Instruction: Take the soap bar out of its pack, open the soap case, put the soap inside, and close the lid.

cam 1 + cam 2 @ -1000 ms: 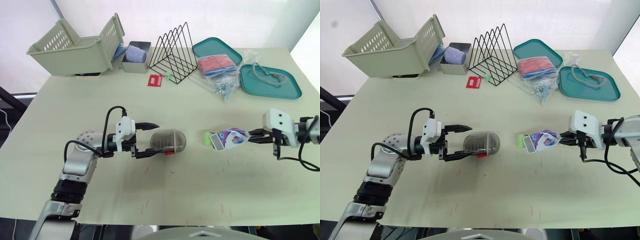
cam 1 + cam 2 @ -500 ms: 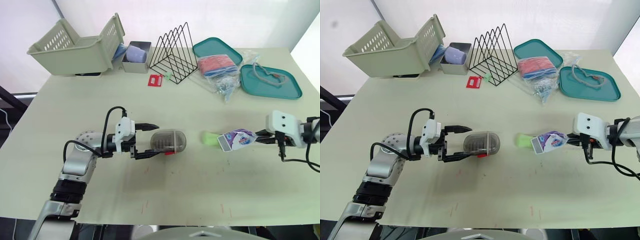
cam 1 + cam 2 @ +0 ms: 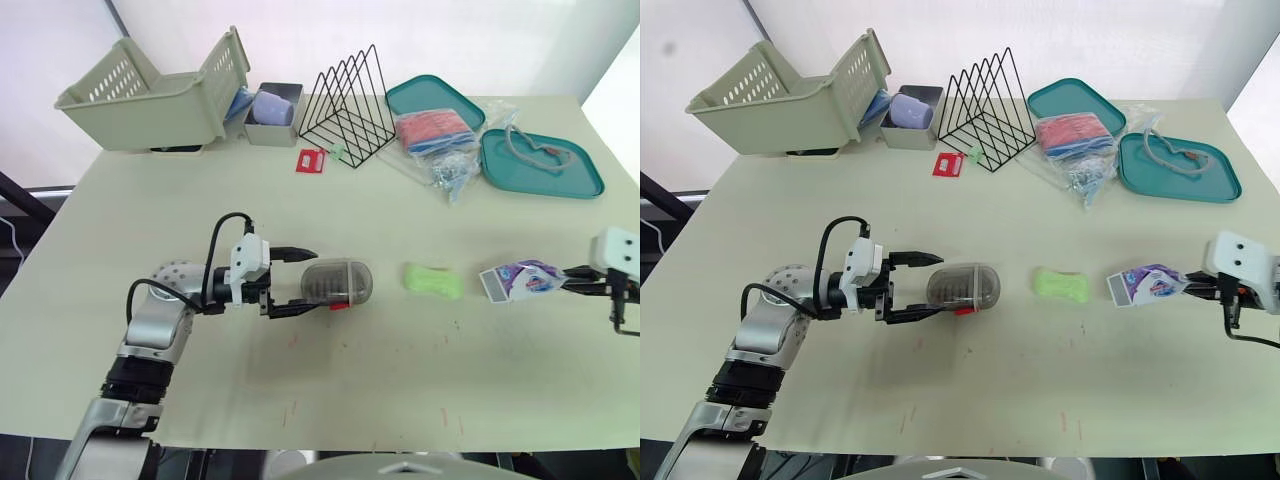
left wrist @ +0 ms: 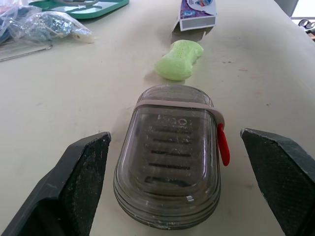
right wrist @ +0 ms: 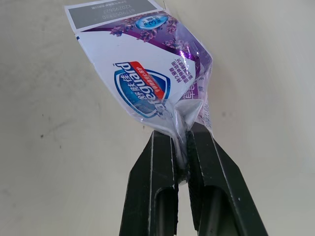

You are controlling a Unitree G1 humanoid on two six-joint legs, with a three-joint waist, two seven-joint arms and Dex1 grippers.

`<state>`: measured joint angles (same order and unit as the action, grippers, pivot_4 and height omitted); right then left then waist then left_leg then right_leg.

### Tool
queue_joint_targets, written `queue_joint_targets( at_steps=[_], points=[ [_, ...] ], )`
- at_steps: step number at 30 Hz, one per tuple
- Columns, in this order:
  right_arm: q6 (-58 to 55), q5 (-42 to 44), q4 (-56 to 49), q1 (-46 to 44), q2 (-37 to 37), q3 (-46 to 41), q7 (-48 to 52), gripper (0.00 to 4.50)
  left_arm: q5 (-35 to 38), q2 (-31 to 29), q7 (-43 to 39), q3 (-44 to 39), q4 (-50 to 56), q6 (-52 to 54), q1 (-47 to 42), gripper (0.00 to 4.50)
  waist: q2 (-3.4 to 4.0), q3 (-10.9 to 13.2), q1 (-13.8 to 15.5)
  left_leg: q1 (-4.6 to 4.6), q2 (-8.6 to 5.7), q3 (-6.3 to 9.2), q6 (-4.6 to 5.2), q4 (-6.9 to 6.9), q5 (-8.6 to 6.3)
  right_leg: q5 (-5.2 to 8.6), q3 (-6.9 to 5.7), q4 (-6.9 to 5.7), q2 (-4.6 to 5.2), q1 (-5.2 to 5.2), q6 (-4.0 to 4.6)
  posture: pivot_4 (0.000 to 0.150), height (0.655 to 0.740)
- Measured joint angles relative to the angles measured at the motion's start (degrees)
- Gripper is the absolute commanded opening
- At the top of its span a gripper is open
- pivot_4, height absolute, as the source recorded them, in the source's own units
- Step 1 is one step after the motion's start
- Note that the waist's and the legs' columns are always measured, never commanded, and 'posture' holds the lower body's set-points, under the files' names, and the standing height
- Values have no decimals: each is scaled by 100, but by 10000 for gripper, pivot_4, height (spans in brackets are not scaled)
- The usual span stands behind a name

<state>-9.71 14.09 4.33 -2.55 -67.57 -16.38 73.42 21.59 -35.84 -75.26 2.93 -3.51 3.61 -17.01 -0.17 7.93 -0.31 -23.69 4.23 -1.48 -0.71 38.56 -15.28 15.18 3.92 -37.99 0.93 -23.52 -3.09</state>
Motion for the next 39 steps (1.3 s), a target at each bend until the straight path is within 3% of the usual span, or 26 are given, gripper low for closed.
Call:
queue_joint_targets(
  at_steps=[6, 7, 9, 11, 15, 19, 22, 31, 37, 39],
  points=[
    [-844, 458, 64, -39, 398, -574, -552, 300, 229, 48, -73, -14, 24, 179, -7, 45000, 0, 0, -21, 0, 0, 3, 0, -1, 0, 0, -1, -1, -1, 0, 0, 1500, 7400],
    [-1663, 620, -118, -160, 1001, -936, -1466, 300, 298, 51, -75, -17, 84, 230, 1, 45000, -5, -2, -23, -1, 1, 4, 0, -1, 0, 0, -2, -3, -2, 1, 0, 1500, 7400],
    [-2566, 631, -362, -167, 1502, -1078, -2504, 300, 325, 49, -67, -18, 118, 236, 37, 45000, -4, -2, -23, -2, 1, 4, -1, -2, 0, 0, -1, -3, -1, 0, 0, 1500, 7400],
    [-2989, 621, -468, -176, 1686, -1120, -2960, 300, 325, 42, -61, -19, 126, 239, 53, 45000, 4, -1, -15, -3, -1, 2, -1, -2, 0, 0, -1, -2, 0, 0, 0, 1500, 7400],
    [-4838, 643, -1089, -914, 2696, -1742, -4867, 300, 326, 25, -46, -23, 186, 267, 82, 45000, 11, -3, -38, -1, 0, 2, -1, -5, 0, 0, 2, -5, -2, -3, 0, 1500, 7400],
    [-5531, 639, -1547, -1173, 3109, -1918, -5623, 300, 337, 25, -40, -37, 191, 309, 92, 45000, 12, -4, -30, -2, 0, 2, 0, -9, 0, 0, 1, 1, -2, -2, 0, 1500, 7400],
    [-6153, 662, -2014, -1506, 3857, -2059, -6233, 300, 397, 43, -45, -44, 247, 351, 117, 45000, 13, -4, -41, -2, 0, 3, 0, -9, 0, 0, 1, -3, -2, -3, 0, 1500, 7400],
    [-6517, 519, -2167, -1806, 4270, -2312, -6938, 300, 448, 53, 21, -60, 306, 354, 151, 45000, 15, -4, -37, -4, 0, 2, 0, -10, 0, 0, 0, 0, -1, -4, 0, 1500, 7400],
    [-6505, 639, -2176, -1686, 4334, -2298, -6812, 300, 447, 53, 60, -59, 308, 353, 152, 45000, 16, -4, -60, -2, 0, 2, 0, -13, 0, 0, 1, -1, -2, -4, 0, 1500, 7400],
    [-6502, 692, -2181, -1682, 4334, -2287, -6733, 8239, 446, 53, 62, -59, 308, 348, 152, 45000, 16, -4, -59, -2, 0, 3, 0, -13, 0, 0, 1, -1, -2, -4, 0, 1500, 7400]
  ],
)
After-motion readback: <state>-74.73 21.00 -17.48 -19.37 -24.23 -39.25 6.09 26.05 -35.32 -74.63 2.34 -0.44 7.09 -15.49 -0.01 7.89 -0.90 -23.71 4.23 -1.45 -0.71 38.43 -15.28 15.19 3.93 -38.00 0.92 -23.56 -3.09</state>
